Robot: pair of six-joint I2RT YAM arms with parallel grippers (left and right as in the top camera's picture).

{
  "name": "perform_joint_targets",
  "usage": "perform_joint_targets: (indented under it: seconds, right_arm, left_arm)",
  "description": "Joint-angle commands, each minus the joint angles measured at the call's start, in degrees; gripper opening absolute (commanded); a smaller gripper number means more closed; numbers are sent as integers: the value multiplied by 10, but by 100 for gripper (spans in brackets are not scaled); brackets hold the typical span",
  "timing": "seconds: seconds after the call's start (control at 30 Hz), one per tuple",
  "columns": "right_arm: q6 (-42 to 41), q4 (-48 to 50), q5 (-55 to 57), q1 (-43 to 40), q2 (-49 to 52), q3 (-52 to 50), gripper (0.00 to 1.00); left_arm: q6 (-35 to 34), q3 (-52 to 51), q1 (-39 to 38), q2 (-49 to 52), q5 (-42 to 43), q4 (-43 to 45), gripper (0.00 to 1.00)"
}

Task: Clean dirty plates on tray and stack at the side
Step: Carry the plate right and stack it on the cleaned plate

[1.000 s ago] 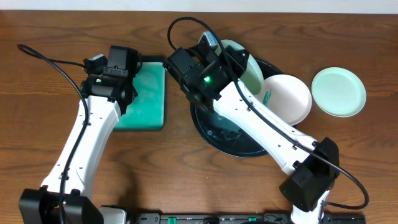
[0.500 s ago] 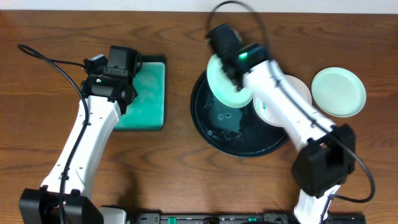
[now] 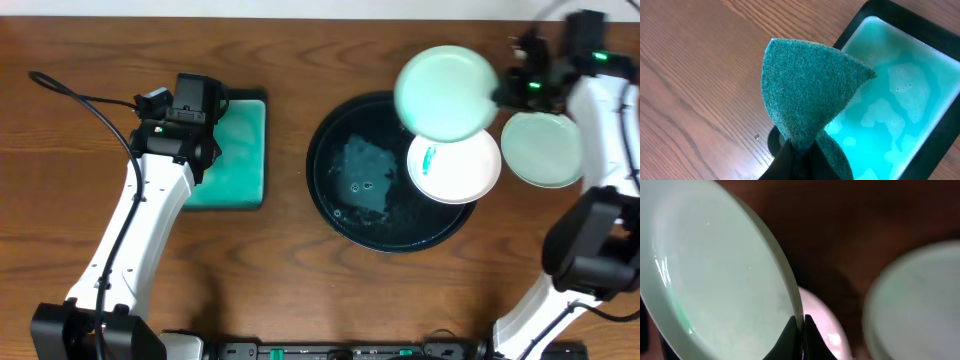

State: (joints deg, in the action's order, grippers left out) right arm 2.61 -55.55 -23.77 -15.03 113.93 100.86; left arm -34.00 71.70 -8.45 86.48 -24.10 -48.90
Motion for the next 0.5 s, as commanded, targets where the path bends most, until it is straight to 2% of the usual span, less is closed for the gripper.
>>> perform_joint_targets:
  seconds: [0.0, 0.23, 0.47]
  right_arm:
    - [-39, 14, -72, -79, 12, -31, 1]
    - [-61, 62, -90, -206, 14, -80, 1]
    - [-114, 126, -30, -280, 14, -144, 1]
  left_arm:
    - [10, -2, 1, 0, -5, -1, 7]
    - [10, -2, 1, 0, -5, 0, 7]
    - [10, -2, 1, 0, -5, 1, 7]
